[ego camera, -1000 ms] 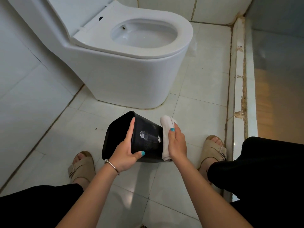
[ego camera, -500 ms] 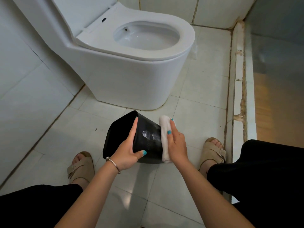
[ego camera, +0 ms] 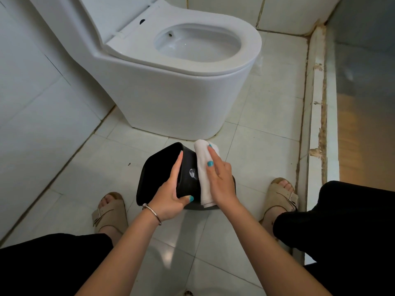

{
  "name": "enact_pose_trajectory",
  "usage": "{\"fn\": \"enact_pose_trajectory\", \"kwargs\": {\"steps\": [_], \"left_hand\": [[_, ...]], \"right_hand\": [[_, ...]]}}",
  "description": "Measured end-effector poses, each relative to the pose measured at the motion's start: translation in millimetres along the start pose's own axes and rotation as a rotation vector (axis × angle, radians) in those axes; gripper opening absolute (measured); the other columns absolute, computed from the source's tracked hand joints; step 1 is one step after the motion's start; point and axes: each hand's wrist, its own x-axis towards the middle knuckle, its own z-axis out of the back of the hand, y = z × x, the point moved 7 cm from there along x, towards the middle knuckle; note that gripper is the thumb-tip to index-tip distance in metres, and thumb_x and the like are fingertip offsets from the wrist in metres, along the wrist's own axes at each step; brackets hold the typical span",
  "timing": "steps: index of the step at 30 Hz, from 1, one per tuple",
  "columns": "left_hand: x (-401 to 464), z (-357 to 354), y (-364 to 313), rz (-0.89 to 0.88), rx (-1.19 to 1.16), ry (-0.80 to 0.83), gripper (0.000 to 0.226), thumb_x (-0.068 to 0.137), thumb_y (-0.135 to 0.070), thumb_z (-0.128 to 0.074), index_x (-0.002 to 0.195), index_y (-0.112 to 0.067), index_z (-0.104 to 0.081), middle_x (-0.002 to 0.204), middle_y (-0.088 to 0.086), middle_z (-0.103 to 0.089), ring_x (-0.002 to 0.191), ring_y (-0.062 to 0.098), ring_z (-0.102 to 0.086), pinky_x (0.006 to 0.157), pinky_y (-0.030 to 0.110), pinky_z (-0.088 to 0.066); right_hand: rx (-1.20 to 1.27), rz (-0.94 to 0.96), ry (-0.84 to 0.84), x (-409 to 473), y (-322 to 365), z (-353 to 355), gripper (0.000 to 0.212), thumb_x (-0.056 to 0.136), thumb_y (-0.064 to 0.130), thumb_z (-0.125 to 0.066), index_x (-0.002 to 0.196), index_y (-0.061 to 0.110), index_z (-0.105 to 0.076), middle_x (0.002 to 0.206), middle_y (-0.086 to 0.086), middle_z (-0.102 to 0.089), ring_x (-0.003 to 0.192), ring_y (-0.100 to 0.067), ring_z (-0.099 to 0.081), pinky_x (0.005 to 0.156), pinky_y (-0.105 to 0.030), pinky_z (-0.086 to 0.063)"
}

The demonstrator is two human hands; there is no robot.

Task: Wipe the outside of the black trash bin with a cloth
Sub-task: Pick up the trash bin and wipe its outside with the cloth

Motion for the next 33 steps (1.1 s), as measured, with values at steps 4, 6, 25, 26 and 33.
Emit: {"fn": "enact_pose_trajectory", "kwargs": {"steps": [4,6,25,26,33], "left_hand": [[6.1,4.1,1.8,-0.001,-0.035,0.028,0.112,0.079,0.002,-0.069,0.147,-0.048,0.006,0.136,-0.034,-0.026,0.109,-0.026,-0.040,0.086,0.005,-0.041],[6.2,7.2,3.4,0.005,-0.037,0.024,0.112,0.080,0.003,-0.069,0.146,-0.048,0.006,0.132,-0.036,-0.027,0.106,-0.025,-0.045,0.083,0.007,-0.044],[-2.2,5.3,8.8,0.000,0.118,-0.093,0.105,0.078,-0.013,-0.071,0.147,-0.049,-0.001,0.138,-0.016,-0.043,0.125,0.015,-0.048,0.106,0.034,-0.041],[-2.1,6.2,9.9,0.006,0.096,-0.093,0.104,0.078,-0.012,-0.071,0.148,-0.048,-0.002,0.139,-0.016,-0.043,0.126,0.014,-0.047,0.106,0.035,-0.041],[0.8,15.2,15.5,0.021,-0.014,-0.078,0.102,0.072,-0.019,-0.071,0.150,-0.040,-0.008,0.147,-0.012,-0.039,0.133,0.007,-0.041,0.110,0.041,-0.038]], "right_hand": [[0.006,0.005,0.028,1.2,2.4,1.8,0.053,0.098,0.051,-0.041,0.143,0.058,-0.015,0.137,0.000,-0.023,0.110,-0.022,-0.047,0.089,-0.026,-0.032],[0.023,0.010,0.047,-0.5,5.4,-1.7,0.068,0.090,0.052,-0.056,0.143,0.058,-0.013,0.137,0.004,-0.018,0.109,-0.020,-0.044,0.088,-0.026,-0.034],[-0.029,-0.006,0.037,-3.7,8.3,-6.7,0.080,0.083,0.054,-0.064,0.143,0.058,-0.011,0.120,-0.002,-0.036,0.103,-0.021,-0.047,0.084,-0.029,-0.037],[-0.020,0.007,0.090,-4.2,14.1,-9.5,0.089,0.077,0.055,-0.070,0.142,0.059,-0.009,0.120,0.000,-0.032,0.104,-0.019,-0.044,0.087,-0.029,-0.037],[0.099,-0.016,0.426,-3.3,13.9,-3.3,0.109,0.075,0.031,-0.081,0.141,0.064,-0.001,0.134,0.006,-0.025,0.119,-0.016,-0.032,0.095,-0.029,-0.031]]}}
